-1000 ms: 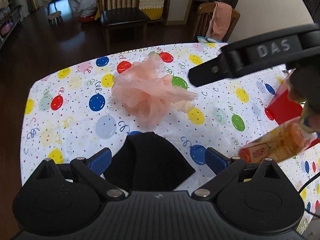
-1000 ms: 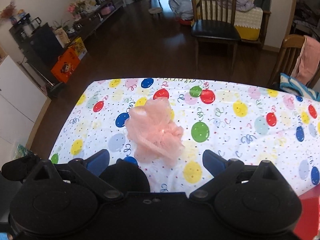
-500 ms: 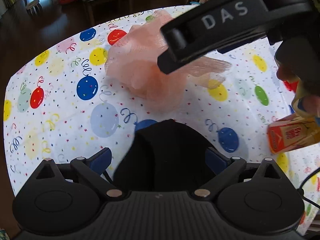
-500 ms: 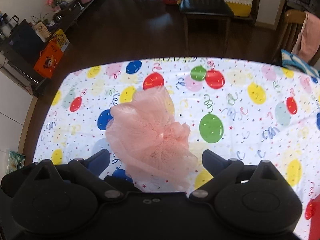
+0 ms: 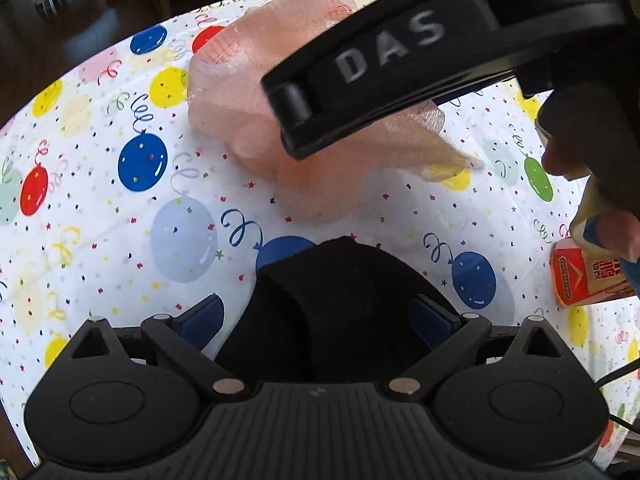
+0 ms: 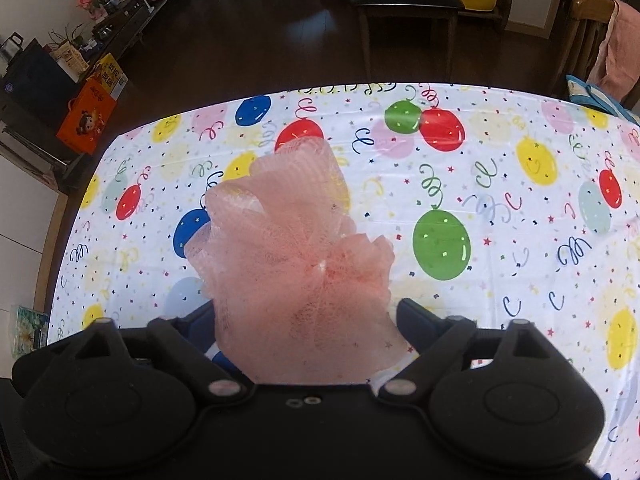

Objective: Organize soft objects
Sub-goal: 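Grasp the pink mesh puff with the right tool while the left tool grasps the black cloth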

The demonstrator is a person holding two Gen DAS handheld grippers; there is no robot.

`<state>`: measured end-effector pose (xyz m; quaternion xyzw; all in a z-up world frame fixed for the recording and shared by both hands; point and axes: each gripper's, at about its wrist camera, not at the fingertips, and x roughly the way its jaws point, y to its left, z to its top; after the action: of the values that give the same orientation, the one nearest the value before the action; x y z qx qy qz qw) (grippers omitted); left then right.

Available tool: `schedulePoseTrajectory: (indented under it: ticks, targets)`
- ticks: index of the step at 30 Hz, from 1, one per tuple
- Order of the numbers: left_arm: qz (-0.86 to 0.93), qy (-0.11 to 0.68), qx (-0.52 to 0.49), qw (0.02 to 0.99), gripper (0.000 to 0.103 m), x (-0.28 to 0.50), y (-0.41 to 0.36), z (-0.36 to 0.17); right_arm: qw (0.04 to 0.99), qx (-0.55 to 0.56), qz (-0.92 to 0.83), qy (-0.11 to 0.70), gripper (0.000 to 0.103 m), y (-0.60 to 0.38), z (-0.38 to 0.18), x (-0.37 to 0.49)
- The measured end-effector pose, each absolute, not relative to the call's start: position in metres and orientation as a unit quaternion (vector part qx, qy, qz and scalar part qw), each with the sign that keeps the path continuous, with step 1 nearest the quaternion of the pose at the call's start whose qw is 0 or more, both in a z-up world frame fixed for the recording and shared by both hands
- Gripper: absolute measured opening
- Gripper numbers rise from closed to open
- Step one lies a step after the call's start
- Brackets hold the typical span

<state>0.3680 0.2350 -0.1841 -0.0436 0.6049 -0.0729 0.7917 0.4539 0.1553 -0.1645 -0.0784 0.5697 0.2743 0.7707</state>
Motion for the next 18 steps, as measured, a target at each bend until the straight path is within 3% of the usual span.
schedulePoseTrajectory:
  ticks: [2, 5, 8, 14, 18]
  targets:
    - [-0.076, 0.603, -0.043, 0.793, 0.096, 0.368, 0.234, -0.185, 0.77, -0.077, 0.276, 0.57, 0.079, 0.156, -0.167, 0.454]
    - [-0.071, 0.605, -0.041, 0.792, 0.078, 0.369, 0.233, -0.187, 0.766, -0.076, 0.281, 0.573, 0.071, 0.157, -0.171, 0.453]
    - [-0.068, 0.601, -0.035, 0.795, 0.076, 0.368, 0.231, -0.187, 0.765, -0.073, 0.282, 0.574, 0.054, 0.158, -0.175, 0.451]
    - [-0.064, 0.594, -0.031, 0.801, 0.06, 0.365, 0.23, -0.185, 0.767, -0.071, 0.279, 0.574, 0.03, 0.155, -0.178, 0.448]
    - [-0.065, 0.586, -0.034, 0.807, 0.037, 0.362, 0.229, -0.18, 0.773, -0.062, 0.277, 0.567, 0.021, 0.149, -0.174, 0.448]
